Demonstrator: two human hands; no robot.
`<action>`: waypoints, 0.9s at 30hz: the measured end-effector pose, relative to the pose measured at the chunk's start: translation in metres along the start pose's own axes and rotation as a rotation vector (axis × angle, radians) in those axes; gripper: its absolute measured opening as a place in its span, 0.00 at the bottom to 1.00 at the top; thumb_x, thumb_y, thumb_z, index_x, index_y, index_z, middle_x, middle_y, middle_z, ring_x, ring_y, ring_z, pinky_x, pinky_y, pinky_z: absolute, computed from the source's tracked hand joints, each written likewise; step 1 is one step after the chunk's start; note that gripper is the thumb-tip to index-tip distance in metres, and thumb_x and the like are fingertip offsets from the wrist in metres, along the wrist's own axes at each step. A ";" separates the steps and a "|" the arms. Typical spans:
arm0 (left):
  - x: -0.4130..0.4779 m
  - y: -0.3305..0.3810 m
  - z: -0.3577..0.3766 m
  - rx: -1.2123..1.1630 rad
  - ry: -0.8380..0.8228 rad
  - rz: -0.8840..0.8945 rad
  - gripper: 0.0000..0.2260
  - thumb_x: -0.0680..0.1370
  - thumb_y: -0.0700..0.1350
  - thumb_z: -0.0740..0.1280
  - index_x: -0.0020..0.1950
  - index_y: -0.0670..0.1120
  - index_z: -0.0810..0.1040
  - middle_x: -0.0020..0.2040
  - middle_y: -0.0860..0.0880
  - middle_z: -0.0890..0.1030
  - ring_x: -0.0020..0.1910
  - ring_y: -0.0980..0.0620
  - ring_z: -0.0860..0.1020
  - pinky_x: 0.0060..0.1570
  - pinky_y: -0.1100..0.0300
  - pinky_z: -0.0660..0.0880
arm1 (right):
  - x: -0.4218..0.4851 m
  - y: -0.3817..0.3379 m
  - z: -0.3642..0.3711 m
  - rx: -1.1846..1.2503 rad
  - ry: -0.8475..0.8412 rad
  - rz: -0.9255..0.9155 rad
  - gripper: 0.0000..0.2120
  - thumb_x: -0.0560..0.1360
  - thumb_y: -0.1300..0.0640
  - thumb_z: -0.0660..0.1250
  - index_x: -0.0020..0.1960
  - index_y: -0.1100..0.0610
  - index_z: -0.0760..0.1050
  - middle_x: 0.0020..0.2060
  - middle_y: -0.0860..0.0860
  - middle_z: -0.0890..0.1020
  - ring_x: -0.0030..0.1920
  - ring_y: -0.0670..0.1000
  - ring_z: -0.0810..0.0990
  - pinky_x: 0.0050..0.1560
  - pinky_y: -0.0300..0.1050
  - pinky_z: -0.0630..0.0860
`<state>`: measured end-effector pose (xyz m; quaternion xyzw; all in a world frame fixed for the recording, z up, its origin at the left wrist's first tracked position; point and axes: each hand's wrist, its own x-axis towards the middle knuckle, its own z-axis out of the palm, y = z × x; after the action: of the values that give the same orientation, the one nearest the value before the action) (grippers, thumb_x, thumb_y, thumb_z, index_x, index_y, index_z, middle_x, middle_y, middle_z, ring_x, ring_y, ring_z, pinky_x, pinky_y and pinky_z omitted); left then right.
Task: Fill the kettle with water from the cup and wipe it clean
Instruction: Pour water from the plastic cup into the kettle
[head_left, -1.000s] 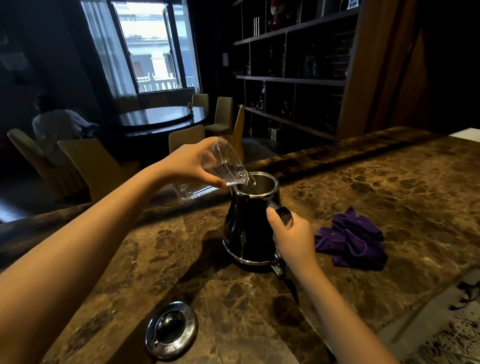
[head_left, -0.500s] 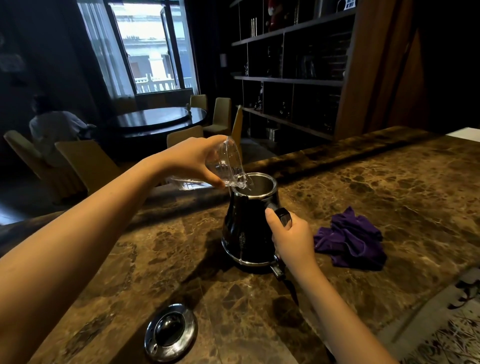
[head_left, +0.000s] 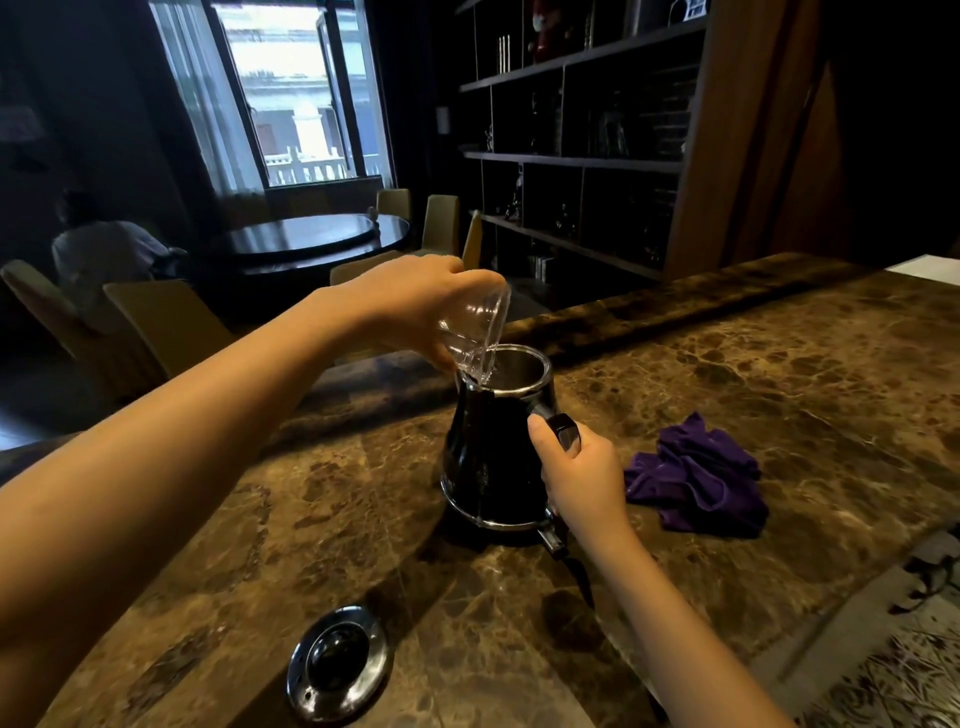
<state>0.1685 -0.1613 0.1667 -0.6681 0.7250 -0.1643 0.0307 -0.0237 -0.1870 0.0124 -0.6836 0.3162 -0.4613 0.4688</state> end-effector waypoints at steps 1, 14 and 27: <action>0.001 0.002 -0.001 0.050 0.022 0.022 0.46 0.60 0.54 0.77 0.72 0.55 0.55 0.58 0.44 0.74 0.51 0.48 0.71 0.44 0.58 0.69 | 0.000 0.000 0.000 -0.003 0.000 0.002 0.20 0.74 0.49 0.65 0.27 0.53 0.65 0.23 0.48 0.70 0.26 0.48 0.69 0.29 0.43 0.65; 0.011 0.009 -0.007 0.342 0.220 0.141 0.41 0.63 0.57 0.74 0.71 0.54 0.58 0.56 0.41 0.74 0.51 0.44 0.72 0.43 0.56 0.67 | 0.000 0.001 0.000 0.016 -0.009 0.009 0.19 0.74 0.49 0.64 0.27 0.52 0.66 0.23 0.47 0.70 0.25 0.45 0.68 0.26 0.36 0.64; -0.014 0.001 0.028 -0.156 0.289 -0.059 0.44 0.62 0.56 0.75 0.73 0.54 0.56 0.59 0.43 0.74 0.54 0.45 0.72 0.50 0.55 0.70 | -0.001 -0.003 -0.002 0.008 -0.014 0.007 0.20 0.74 0.50 0.64 0.26 0.53 0.65 0.22 0.48 0.70 0.25 0.46 0.68 0.28 0.42 0.65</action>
<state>0.1767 -0.1526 0.1376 -0.6590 0.7124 -0.2028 -0.1308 -0.0258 -0.1854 0.0147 -0.6837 0.3134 -0.4561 0.4756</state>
